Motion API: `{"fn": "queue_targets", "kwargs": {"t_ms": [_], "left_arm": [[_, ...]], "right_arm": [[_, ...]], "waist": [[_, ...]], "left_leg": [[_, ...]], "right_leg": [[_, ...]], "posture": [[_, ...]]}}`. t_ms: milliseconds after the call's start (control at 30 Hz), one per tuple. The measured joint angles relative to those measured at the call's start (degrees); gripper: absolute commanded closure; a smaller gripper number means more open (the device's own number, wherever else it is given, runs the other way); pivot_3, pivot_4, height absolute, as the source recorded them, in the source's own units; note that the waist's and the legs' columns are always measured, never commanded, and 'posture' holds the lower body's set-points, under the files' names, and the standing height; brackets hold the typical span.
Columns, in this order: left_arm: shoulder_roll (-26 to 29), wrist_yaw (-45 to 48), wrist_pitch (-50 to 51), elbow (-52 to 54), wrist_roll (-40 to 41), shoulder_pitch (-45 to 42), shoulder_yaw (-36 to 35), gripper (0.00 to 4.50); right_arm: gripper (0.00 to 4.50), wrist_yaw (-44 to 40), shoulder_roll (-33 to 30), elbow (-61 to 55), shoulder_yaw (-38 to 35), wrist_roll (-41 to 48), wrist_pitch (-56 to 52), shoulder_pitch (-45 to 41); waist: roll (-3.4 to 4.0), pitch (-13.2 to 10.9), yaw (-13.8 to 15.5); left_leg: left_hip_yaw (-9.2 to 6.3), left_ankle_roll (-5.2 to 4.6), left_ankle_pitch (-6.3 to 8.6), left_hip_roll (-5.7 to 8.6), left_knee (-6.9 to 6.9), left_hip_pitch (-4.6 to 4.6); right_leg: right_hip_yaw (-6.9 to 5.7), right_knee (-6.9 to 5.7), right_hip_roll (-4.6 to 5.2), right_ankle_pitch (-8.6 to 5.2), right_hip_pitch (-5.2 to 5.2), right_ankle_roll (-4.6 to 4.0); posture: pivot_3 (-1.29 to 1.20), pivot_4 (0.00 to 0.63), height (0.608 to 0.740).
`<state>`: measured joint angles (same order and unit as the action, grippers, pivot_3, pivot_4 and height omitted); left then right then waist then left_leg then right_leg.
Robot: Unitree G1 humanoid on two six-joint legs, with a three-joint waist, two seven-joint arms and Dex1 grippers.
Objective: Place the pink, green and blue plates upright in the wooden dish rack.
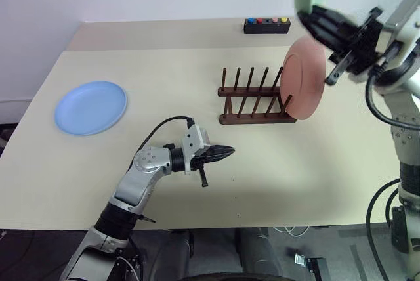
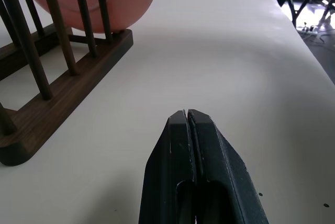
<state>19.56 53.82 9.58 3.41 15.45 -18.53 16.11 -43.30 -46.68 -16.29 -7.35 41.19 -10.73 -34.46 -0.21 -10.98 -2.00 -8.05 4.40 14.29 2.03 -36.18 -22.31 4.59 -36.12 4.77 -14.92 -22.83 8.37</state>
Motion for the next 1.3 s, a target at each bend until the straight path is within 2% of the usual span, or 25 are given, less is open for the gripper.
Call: {"fn": "queue_targets", "kwargs": {"t_ms": [200,367,467,1300], "left_arm": [[0.2,-0.3,0.1,0.1,0.0,0.1,0.0,4.50],[0.5,-0.2,0.2,0.2,0.1,0.2,-0.1,4.50],[1.0,-0.2,0.2,1.2,0.2,0.5,-0.5,4.50],[2.4,-1.3,1.6,3.5,1.3,2.0,-2.9,4.50]], "right_arm": [[4.47,-2.0,3.7,-3.2,0.0,9.7,-10.5,3.0],[4.47,-1.5,7.5,1.3,-1.4,14.1,-16.2,3.1],[4.47,-1.7,7.7,3.4,-2.7,15.4,-18.6,3.1],[4.47,-5.5,11.6,13.3,-3.3,11.1,-21.5,2.9]], "waist": [[0.00,0.0,-0.1],[0.00,0.0,0.0],[0.00,0.0,0.0],[0.00,0.0,-0.2]], "left_leg": [[0.01,0.00,0.00,0.00,0.00,0.00],[0.01,0.00,0.00,0.00,0.01,-0.01],[0.01,0.00,0.00,0.00,0.02,-0.02],[0.02,0.00,0.00,0.00,0.02,-0.03]], "right_leg": [[0.00,-0.01,-0.01,0.00,-0.02,0.00],[0.00,-0.01,-0.01,0.00,-0.04,0.00],[0.00,0.00,-0.01,0.00,-0.05,0.00],[-0.01,-0.02,-0.01,0.00,-0.08,0.00]], "posture": [[0.00,0.150,0.740],[0.00,0.150,0.740],[0.00,0.150,0.740],[0.00,0.150,0.740]]}}
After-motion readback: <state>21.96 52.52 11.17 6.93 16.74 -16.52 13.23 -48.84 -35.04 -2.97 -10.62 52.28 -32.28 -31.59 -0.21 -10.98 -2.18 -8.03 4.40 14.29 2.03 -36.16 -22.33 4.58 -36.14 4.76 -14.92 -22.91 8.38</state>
